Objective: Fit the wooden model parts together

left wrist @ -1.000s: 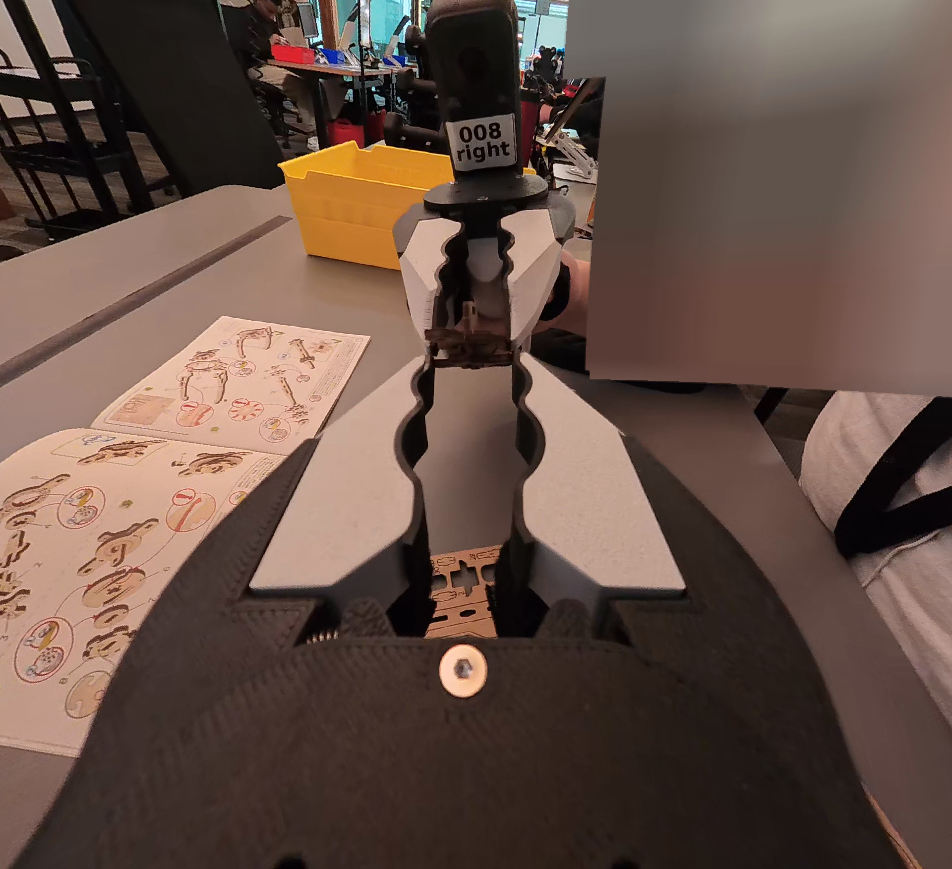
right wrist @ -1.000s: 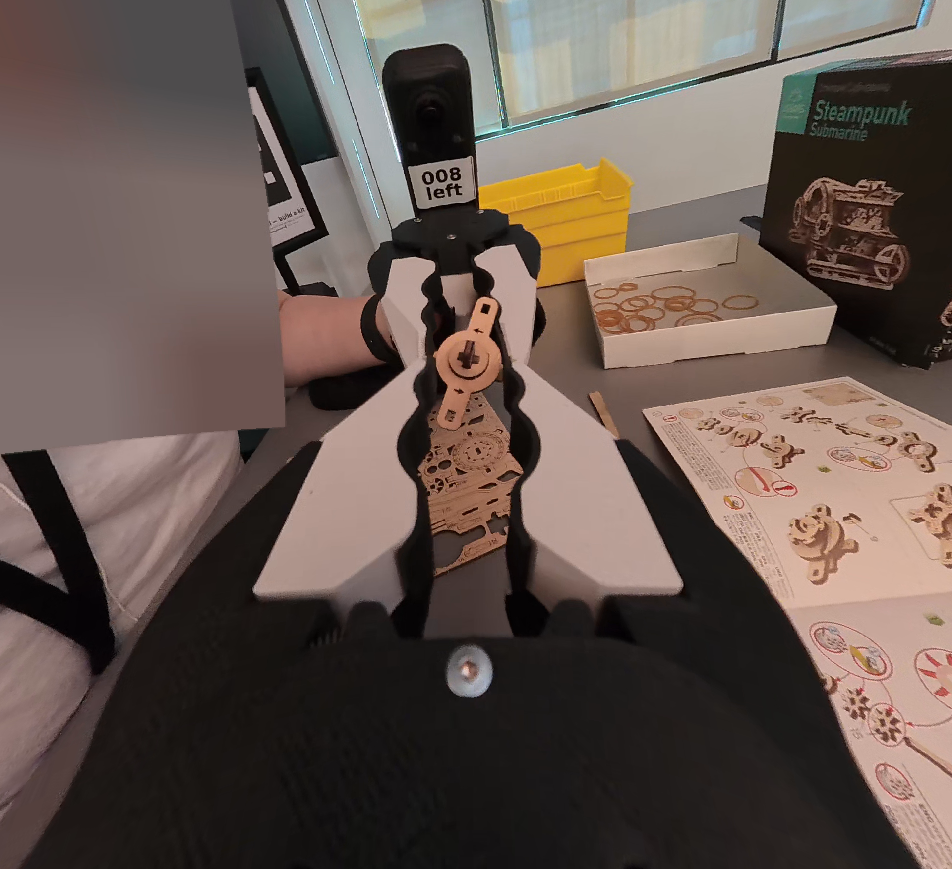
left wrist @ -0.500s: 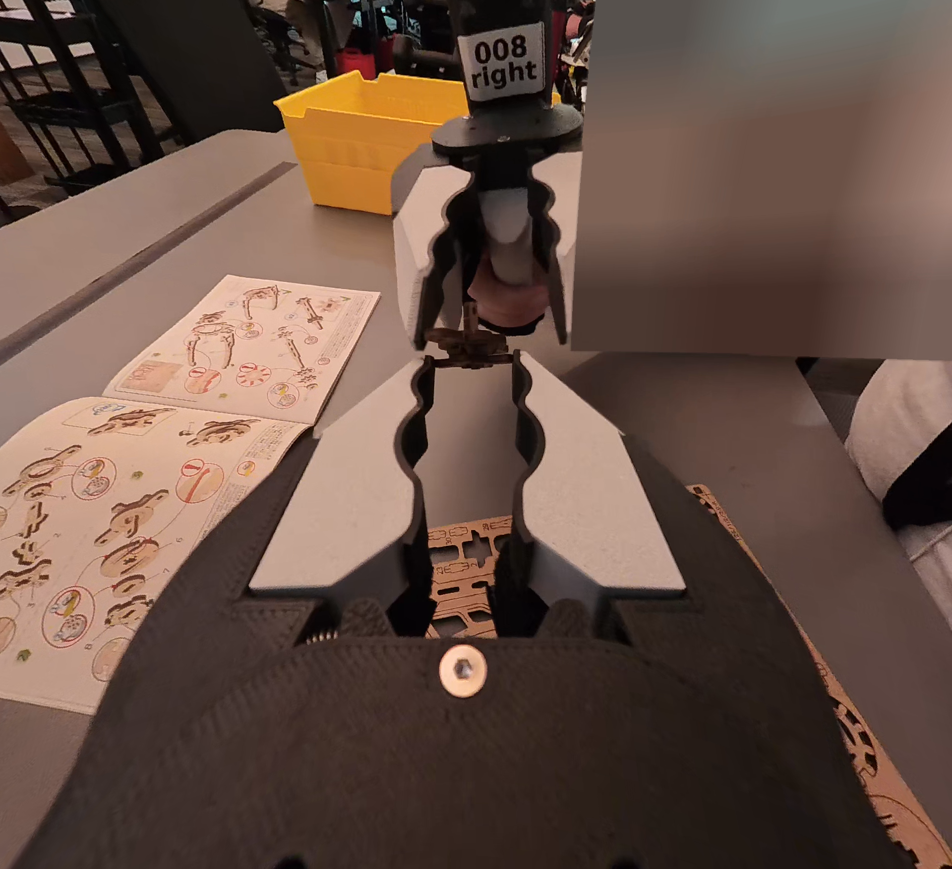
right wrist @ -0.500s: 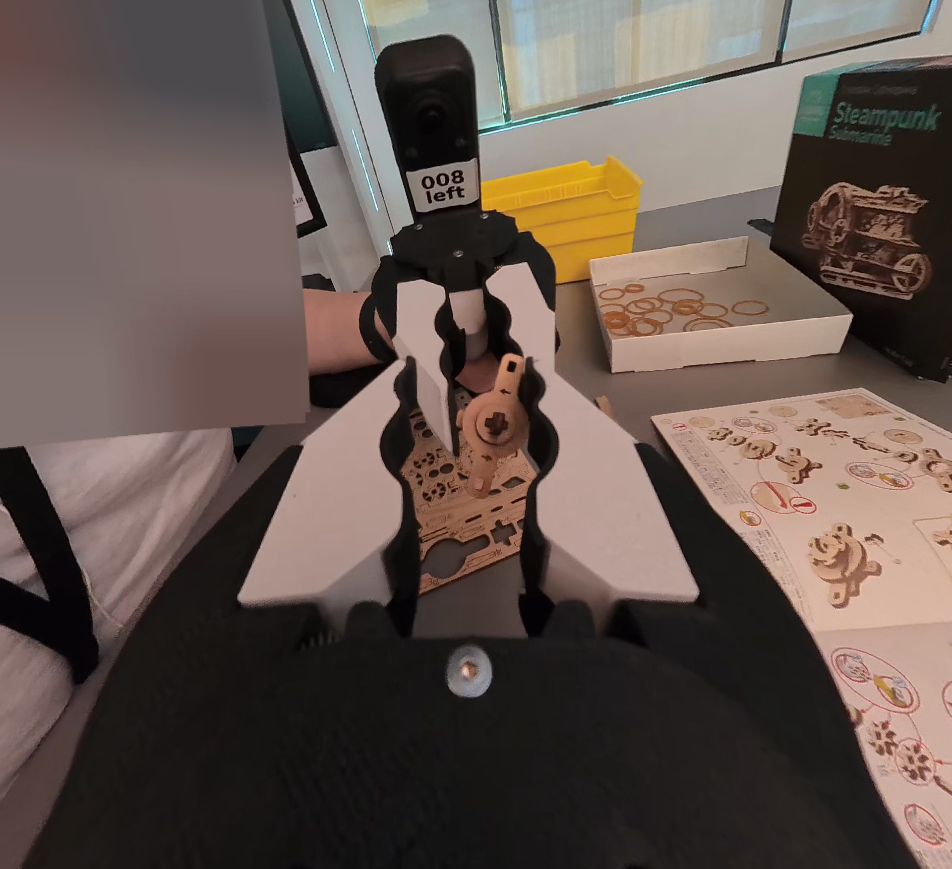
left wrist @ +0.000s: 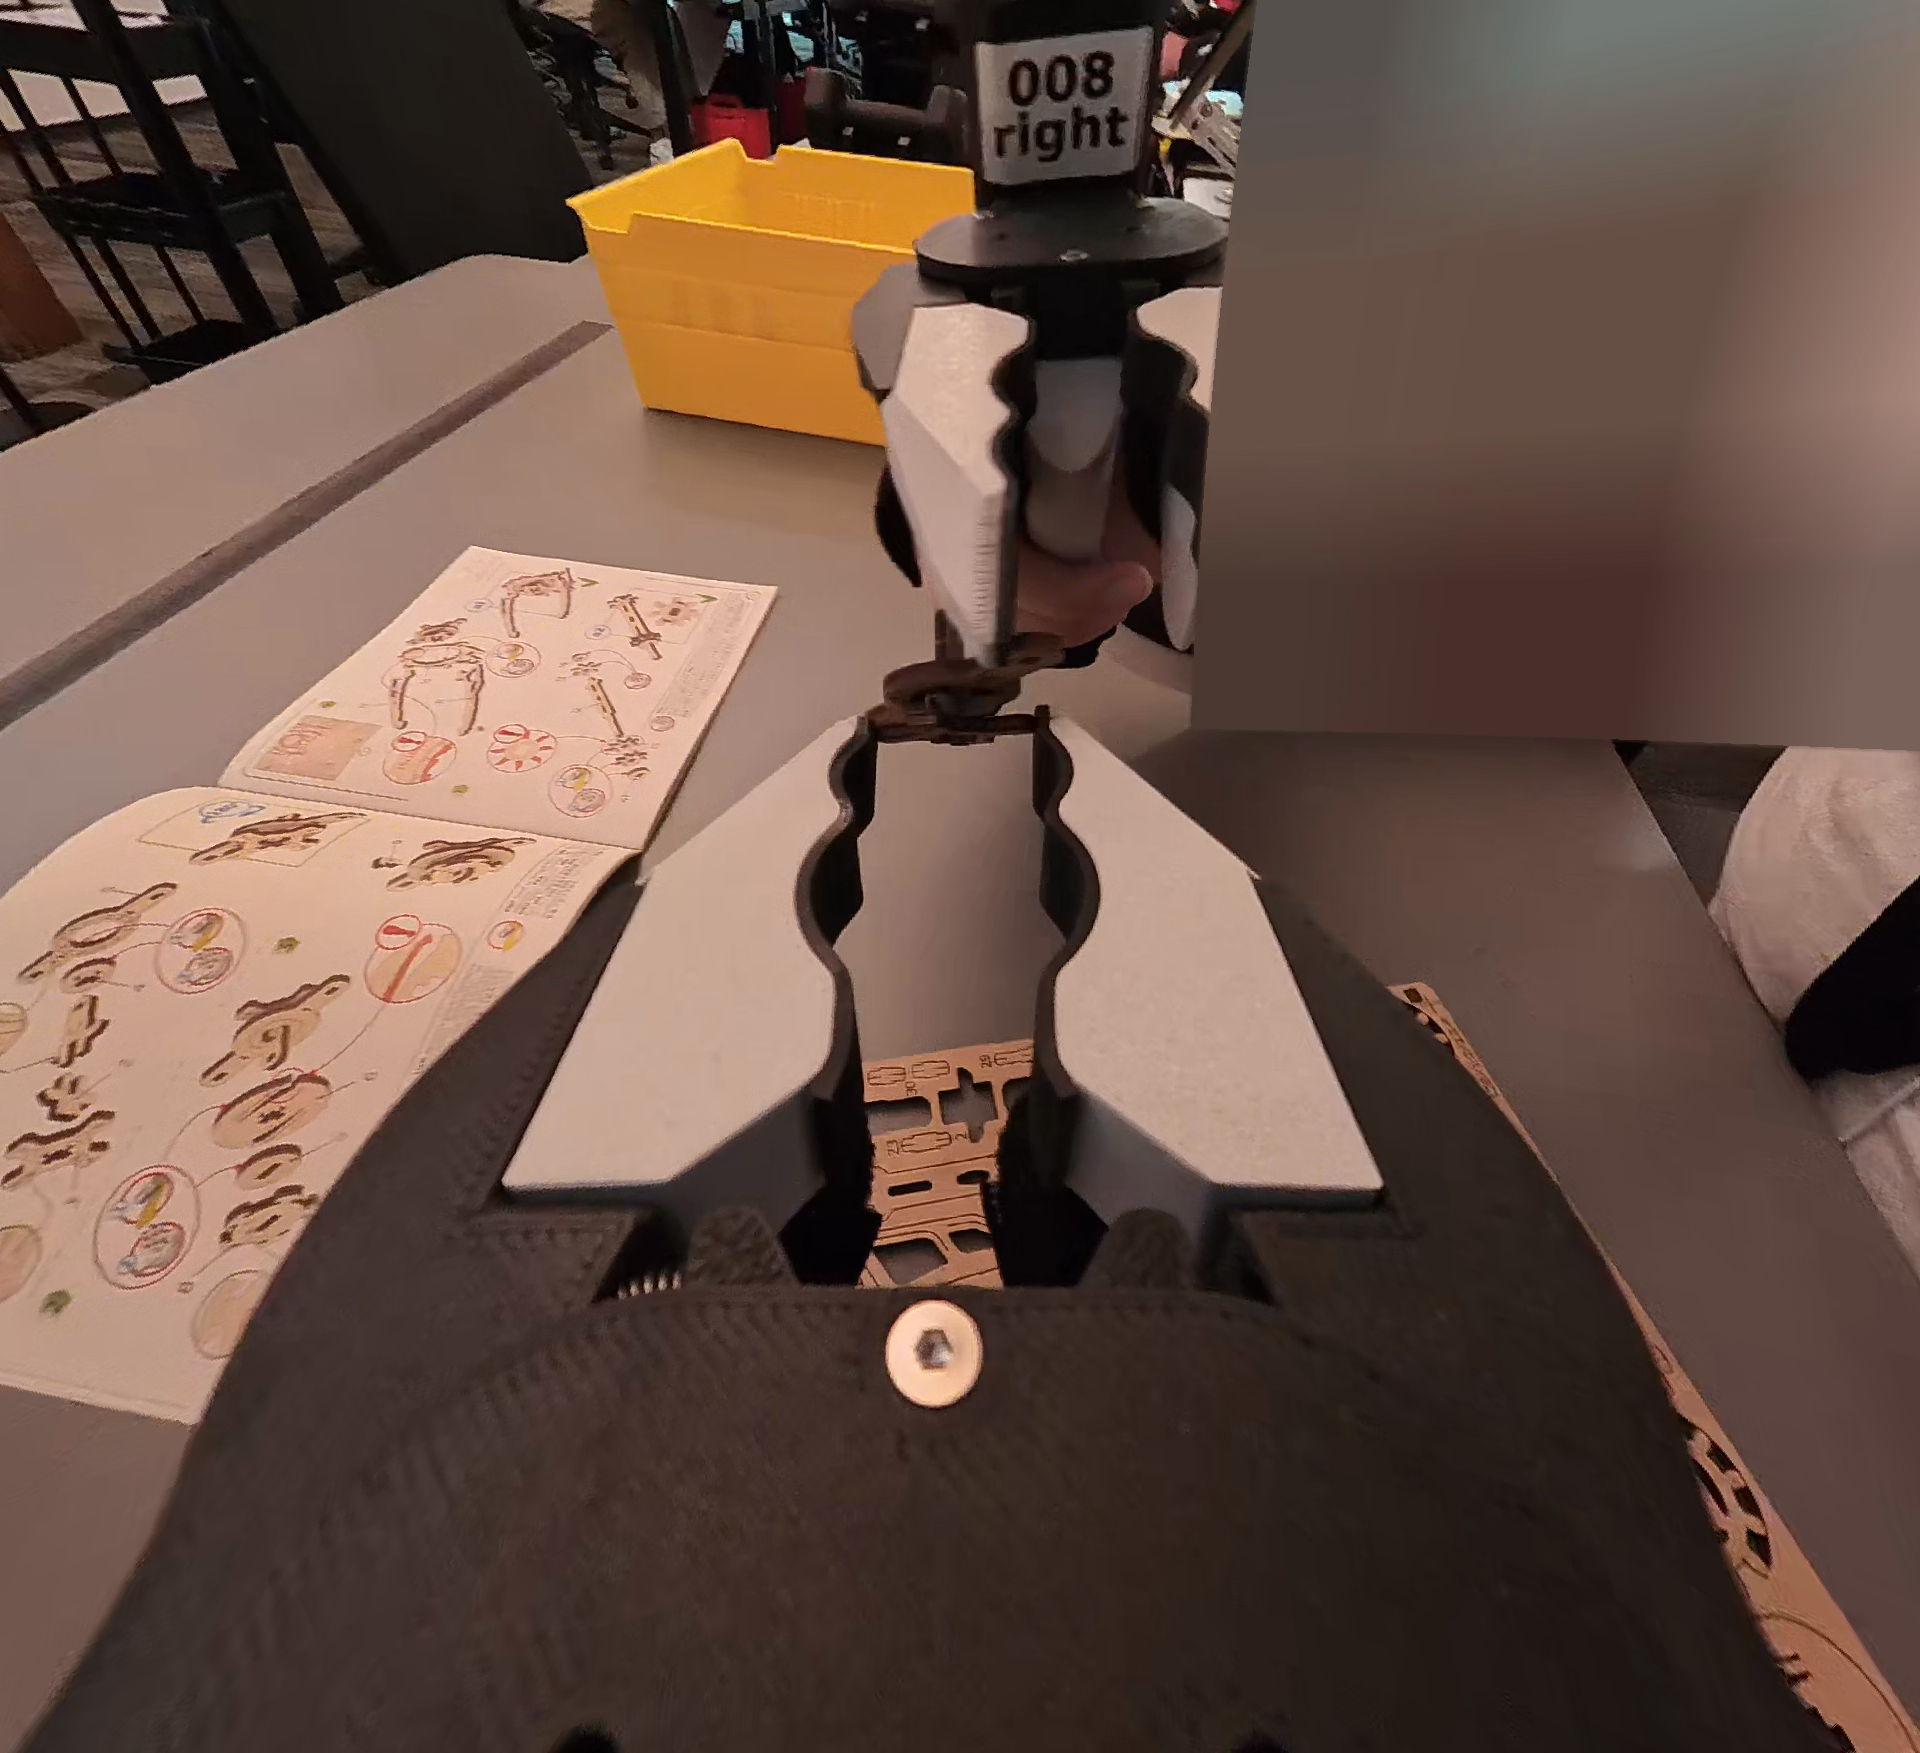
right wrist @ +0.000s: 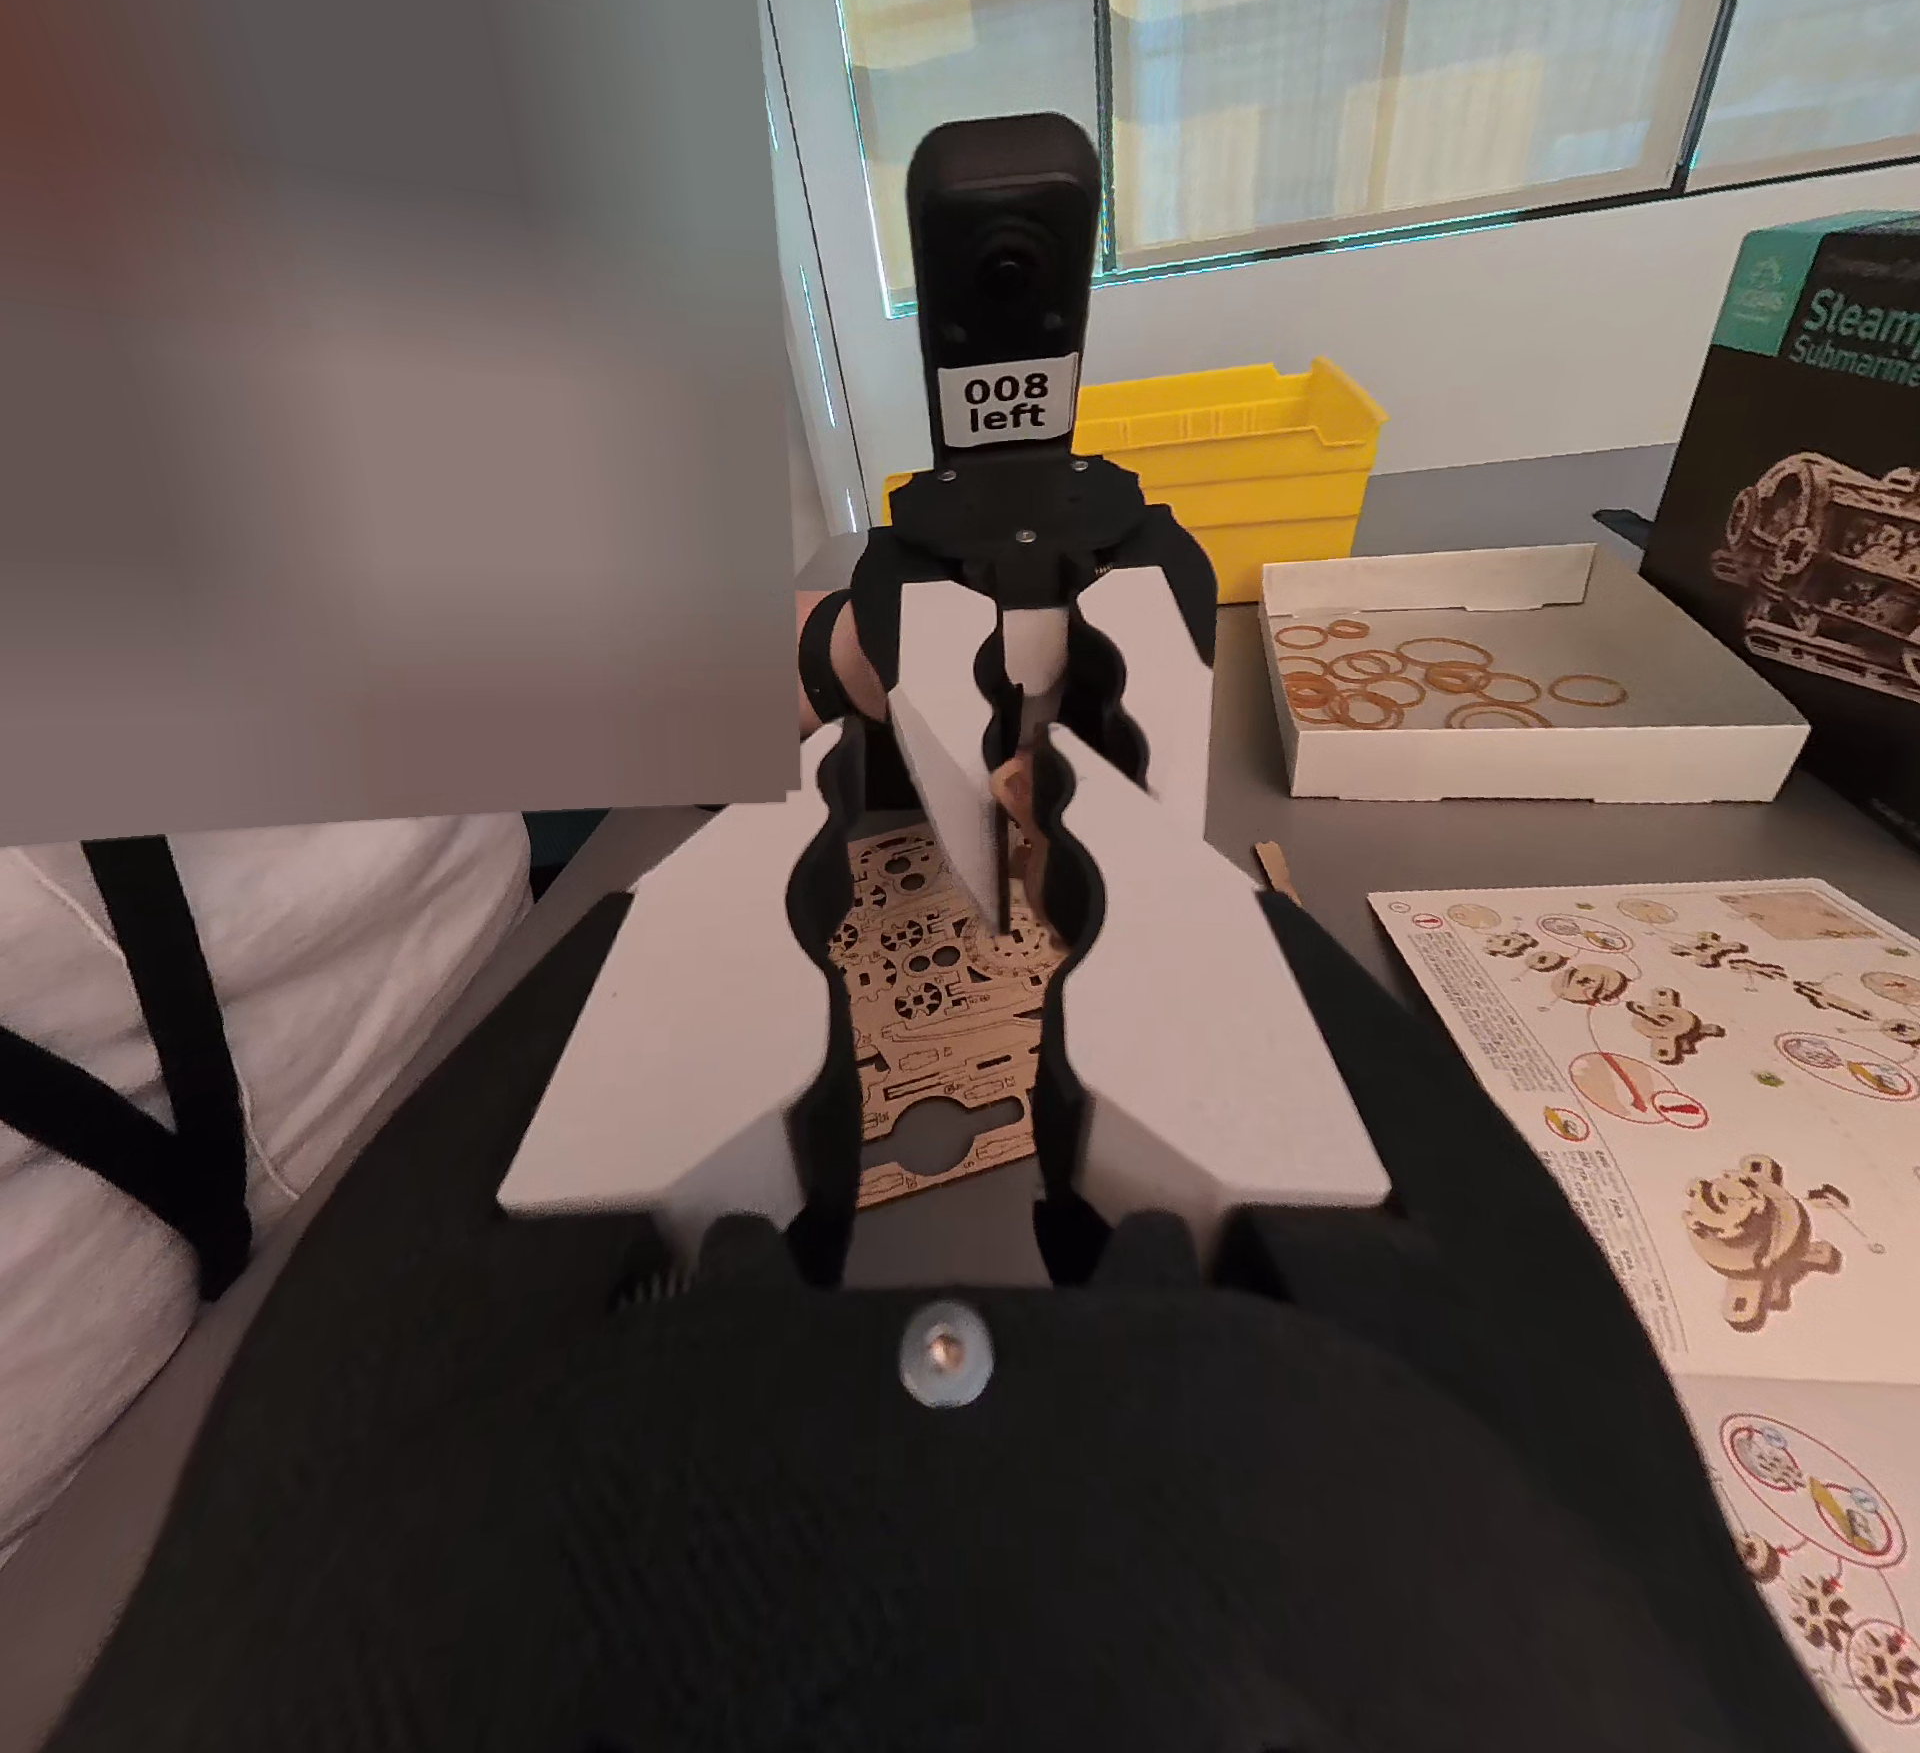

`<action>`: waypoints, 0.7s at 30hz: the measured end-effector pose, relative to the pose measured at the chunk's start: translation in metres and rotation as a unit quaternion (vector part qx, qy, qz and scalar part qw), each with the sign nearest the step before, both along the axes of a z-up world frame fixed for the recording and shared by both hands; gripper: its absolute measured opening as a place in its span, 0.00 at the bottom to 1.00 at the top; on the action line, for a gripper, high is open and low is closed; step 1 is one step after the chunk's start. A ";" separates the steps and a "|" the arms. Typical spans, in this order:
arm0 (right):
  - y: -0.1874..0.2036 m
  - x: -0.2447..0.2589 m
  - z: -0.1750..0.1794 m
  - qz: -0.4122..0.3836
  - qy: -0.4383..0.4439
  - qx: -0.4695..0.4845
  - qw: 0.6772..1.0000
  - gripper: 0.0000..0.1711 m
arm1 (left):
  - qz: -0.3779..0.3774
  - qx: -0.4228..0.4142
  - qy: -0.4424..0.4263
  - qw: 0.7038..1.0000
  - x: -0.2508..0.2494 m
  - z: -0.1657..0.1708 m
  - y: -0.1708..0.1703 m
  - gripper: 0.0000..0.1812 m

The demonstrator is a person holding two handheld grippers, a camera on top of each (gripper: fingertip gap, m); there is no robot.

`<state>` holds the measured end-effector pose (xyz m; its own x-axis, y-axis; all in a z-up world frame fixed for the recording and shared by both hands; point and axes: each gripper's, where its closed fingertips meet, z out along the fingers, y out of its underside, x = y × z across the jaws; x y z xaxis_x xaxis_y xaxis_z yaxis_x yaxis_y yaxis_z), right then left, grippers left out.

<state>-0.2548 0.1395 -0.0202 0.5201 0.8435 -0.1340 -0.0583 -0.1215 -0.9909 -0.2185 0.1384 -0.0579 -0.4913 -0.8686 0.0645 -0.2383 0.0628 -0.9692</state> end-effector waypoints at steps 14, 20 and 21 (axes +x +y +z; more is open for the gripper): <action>0.001 0.001 -0.003 -0.001 -0.006 -0.005 1.000 0.19 | 0.031 0.021 -0.014 0.999 0.003 0.002 0.010 0.16; 0.001 0.001 -0.004 -0.002 -0.007 -0.007 1.000 0.20 | 0.051 0.072 -0.031 0.996 0.005 0.002 0.013 0.16; 0.004 0.006 0.000 -0.015 0.000 -0.003 1.000 0.22 | 0.064 0.090 -0.038 0.993 0.006 0.002 0.016 0.15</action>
<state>-0.2490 0.1432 -0.0204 0.5449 0.8268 -0.1396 -0.0630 -0.1257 -0.9901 -0.2127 0.1547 -0.0557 -0.3734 -0.9184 -0.1310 -0.1822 0.2111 -0.9603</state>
